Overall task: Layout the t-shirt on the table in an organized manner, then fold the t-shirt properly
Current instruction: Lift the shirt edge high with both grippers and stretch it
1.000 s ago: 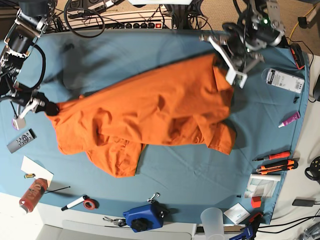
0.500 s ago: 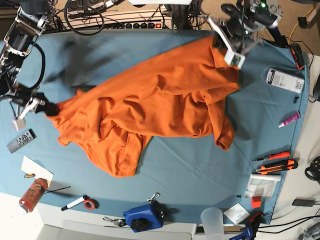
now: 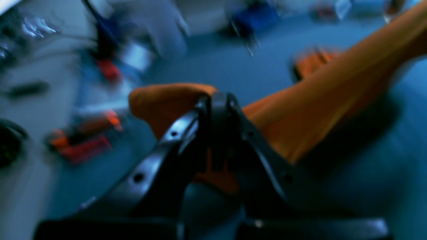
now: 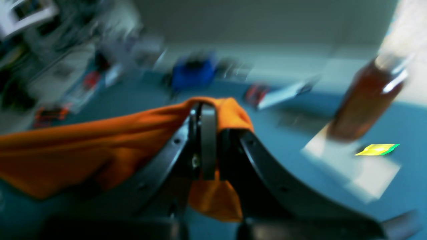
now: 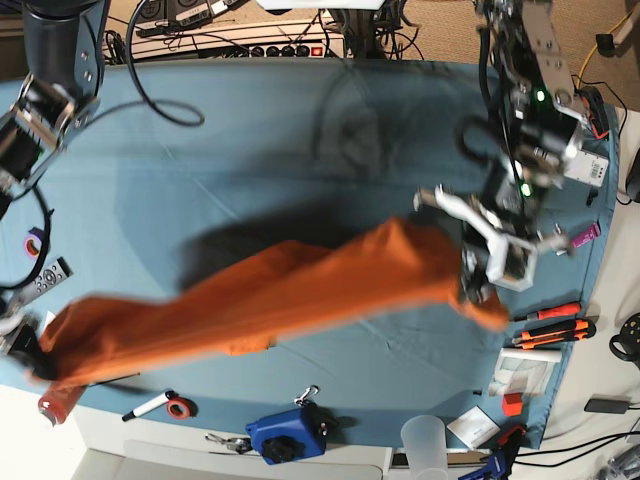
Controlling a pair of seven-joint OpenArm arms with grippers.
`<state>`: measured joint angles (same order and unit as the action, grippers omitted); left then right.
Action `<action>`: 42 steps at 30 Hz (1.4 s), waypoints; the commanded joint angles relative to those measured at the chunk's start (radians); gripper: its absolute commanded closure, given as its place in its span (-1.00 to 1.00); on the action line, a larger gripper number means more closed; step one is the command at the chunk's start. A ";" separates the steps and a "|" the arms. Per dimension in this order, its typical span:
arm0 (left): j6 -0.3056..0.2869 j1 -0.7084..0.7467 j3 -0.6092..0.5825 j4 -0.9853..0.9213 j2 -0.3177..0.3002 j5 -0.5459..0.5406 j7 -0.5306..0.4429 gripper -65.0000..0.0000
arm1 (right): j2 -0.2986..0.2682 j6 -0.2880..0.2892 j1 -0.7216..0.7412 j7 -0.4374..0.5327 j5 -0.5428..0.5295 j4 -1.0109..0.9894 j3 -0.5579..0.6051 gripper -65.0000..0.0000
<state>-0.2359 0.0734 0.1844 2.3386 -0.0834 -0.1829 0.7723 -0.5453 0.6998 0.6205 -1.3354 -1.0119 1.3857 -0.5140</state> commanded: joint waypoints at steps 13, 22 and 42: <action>0.063 -0.190 0.138 -0.031 -0.079 -0.023 -0.042 1.00 | -0.046 -0.002 0.204 0.074 0.124 0.013 0.002 1.00; 0.002 -0.383 0.060 -0.441 -0.216 -0.064 -0.061 1.00 | -0.045 -0.002 0.162 0.187 0.248 -0.044 0.148 1.00; -0.065 -0.962 -0.058 -1.064 -0.336 -0.192 -0.039 1.00 | 0.151 -0.084 0.498 0.528 0.640 -0.463 0.223 1.00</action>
<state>-0.3157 -0.8433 0.1181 1.2526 -0.3981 -0.3878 0.7616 -0.3721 0.6285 1.0672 -0.8566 -0.3653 0.8989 -0.2878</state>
